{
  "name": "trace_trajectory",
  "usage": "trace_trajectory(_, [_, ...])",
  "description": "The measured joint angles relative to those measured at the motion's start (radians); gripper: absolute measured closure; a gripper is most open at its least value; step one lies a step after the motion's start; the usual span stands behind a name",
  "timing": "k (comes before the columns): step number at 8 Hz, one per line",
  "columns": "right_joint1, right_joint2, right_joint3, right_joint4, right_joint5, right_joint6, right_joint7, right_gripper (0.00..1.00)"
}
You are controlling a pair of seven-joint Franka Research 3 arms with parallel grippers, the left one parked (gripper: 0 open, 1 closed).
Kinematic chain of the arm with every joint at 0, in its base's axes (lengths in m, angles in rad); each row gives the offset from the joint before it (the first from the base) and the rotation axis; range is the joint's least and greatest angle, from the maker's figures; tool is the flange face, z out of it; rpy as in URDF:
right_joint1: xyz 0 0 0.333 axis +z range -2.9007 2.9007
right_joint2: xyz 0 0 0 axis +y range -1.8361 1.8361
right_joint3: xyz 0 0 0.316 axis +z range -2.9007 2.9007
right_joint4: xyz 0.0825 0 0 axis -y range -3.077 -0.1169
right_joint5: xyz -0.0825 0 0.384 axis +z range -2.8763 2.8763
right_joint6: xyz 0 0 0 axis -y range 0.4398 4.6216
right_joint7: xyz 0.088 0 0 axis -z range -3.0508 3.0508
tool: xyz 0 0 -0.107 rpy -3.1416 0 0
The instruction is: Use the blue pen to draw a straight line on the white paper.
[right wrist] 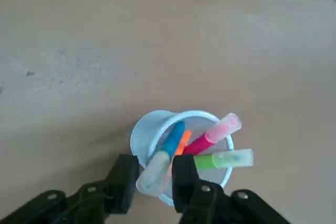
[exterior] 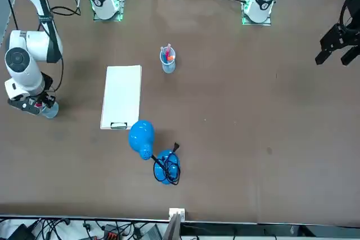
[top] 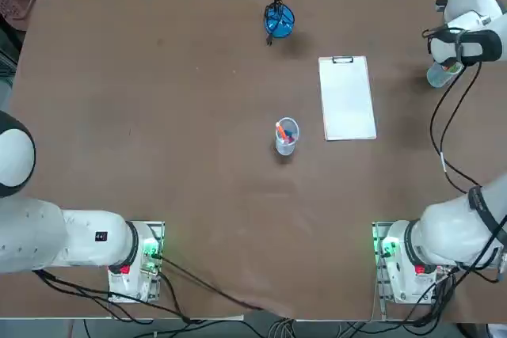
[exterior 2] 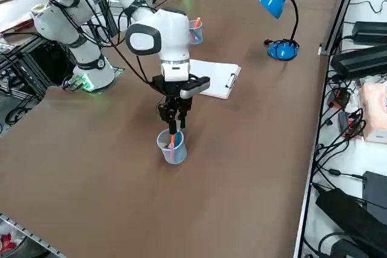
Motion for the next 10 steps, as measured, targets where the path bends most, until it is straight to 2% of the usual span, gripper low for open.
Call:
trace_trajectory(5, [0.0,0.0,0.0,0.0,-0.013,0.002,0.011,0.61])
trace_trajectory(10, [0.0,0.0,0.0,0.003,-0.017,0.003,0.012,0.66])
